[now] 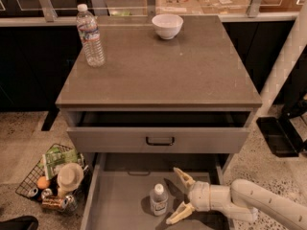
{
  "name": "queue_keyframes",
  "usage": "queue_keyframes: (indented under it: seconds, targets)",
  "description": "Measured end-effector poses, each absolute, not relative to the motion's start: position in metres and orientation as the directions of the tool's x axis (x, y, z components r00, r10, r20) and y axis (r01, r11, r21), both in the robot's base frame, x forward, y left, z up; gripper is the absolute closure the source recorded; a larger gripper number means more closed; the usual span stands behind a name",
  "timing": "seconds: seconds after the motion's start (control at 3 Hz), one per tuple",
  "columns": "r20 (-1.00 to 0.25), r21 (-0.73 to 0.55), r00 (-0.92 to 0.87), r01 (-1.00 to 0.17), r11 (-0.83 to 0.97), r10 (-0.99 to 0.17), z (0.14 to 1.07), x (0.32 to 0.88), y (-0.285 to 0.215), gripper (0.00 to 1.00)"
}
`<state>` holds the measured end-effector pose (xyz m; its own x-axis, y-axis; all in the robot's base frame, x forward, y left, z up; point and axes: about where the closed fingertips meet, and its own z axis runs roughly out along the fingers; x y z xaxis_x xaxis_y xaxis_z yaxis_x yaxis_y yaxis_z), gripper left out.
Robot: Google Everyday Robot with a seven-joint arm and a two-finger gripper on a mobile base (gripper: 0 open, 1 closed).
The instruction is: Pick blue plastic bottle from middle drawer and place on counter
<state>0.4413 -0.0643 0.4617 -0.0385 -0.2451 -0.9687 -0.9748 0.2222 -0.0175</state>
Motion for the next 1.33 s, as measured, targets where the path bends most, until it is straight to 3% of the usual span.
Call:
queue_keyframes:
  seconds: [0.67,1.0,1.33]
  targets:
    - [-0.981,0.013,-0.045,-0.986,0.169,-0.187,0.451,0.437,-0.031,0.0]
    - [-0.983,0.006,-0.03,-0.991,0.131,-0.18,0.455,0.429,-0.013,0.1]
    - [-0.983,0.008,-0.031,-0.992,0.129,-0.178,0.455,0.428,-0.011,0.34]
